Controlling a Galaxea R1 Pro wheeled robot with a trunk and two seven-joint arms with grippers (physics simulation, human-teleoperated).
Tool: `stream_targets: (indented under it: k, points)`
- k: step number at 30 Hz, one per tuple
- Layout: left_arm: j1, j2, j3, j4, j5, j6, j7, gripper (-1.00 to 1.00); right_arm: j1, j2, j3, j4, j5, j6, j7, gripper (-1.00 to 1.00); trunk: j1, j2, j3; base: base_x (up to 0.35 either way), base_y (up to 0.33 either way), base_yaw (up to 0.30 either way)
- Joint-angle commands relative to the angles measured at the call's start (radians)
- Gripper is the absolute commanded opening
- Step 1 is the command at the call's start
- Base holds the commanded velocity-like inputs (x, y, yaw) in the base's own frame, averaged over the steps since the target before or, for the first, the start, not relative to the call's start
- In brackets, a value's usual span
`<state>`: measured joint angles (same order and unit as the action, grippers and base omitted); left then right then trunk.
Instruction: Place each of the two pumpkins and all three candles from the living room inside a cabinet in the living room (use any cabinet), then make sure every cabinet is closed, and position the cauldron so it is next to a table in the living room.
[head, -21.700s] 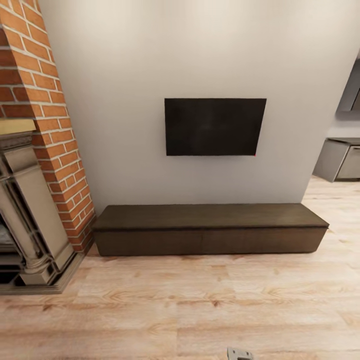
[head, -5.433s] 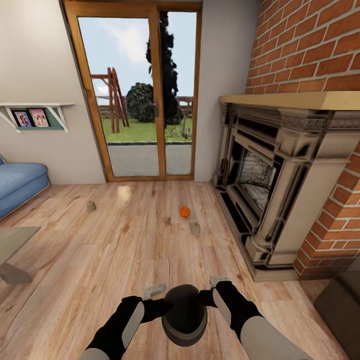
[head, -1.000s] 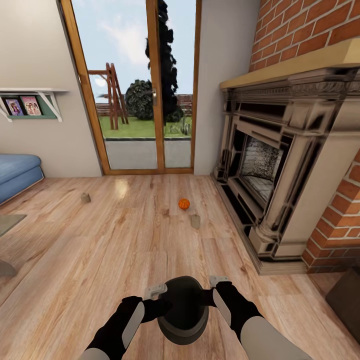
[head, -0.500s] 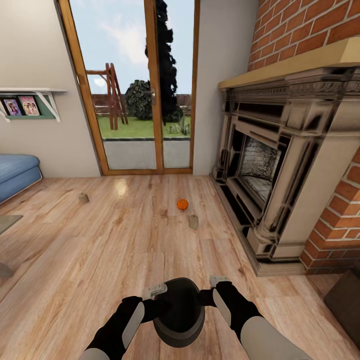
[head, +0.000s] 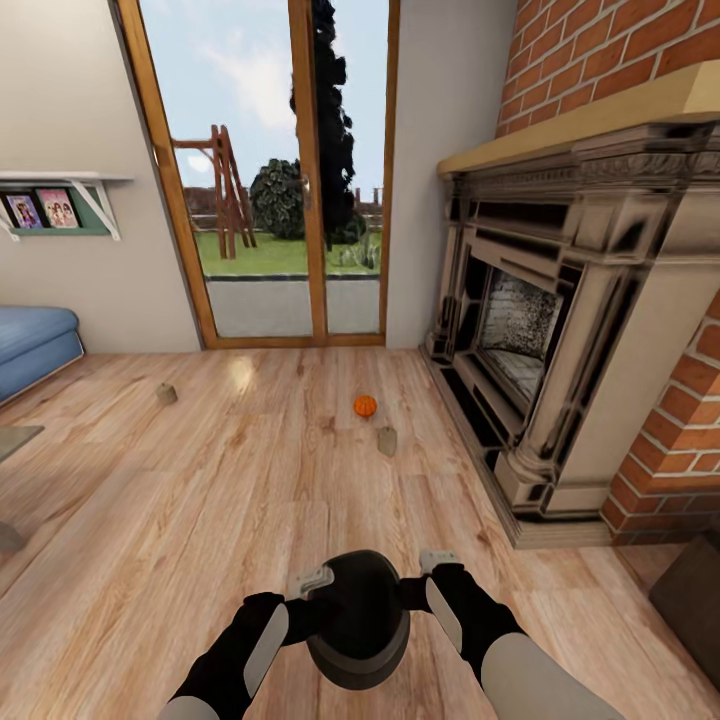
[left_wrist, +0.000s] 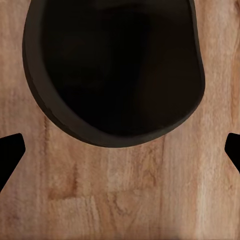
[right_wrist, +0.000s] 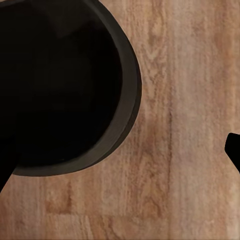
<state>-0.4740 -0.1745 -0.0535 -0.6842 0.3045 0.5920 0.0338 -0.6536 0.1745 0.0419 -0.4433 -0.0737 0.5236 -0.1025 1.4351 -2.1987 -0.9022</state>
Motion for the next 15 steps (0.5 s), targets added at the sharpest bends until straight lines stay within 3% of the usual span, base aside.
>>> stream_targets:
  k: [1,15]
  points:
    - [0.000,0.000,0.000,0.000,0.000,0.000,0.000,1.00,0.000,0.000,0.000,0.000,0.000,0.000,0.000,1.00,0.004,-0.007,-0.003,0.000,0.000,0.000]
    - [0.000,0.000,0.000,0.000,-0.001,0.002,0.000,1.00,0.000,0.000,-0.001,-0.003,-0.001,-0.003,0.001,1.00,0.058,-0.105,-0.047,0.000,0.000,0.000]
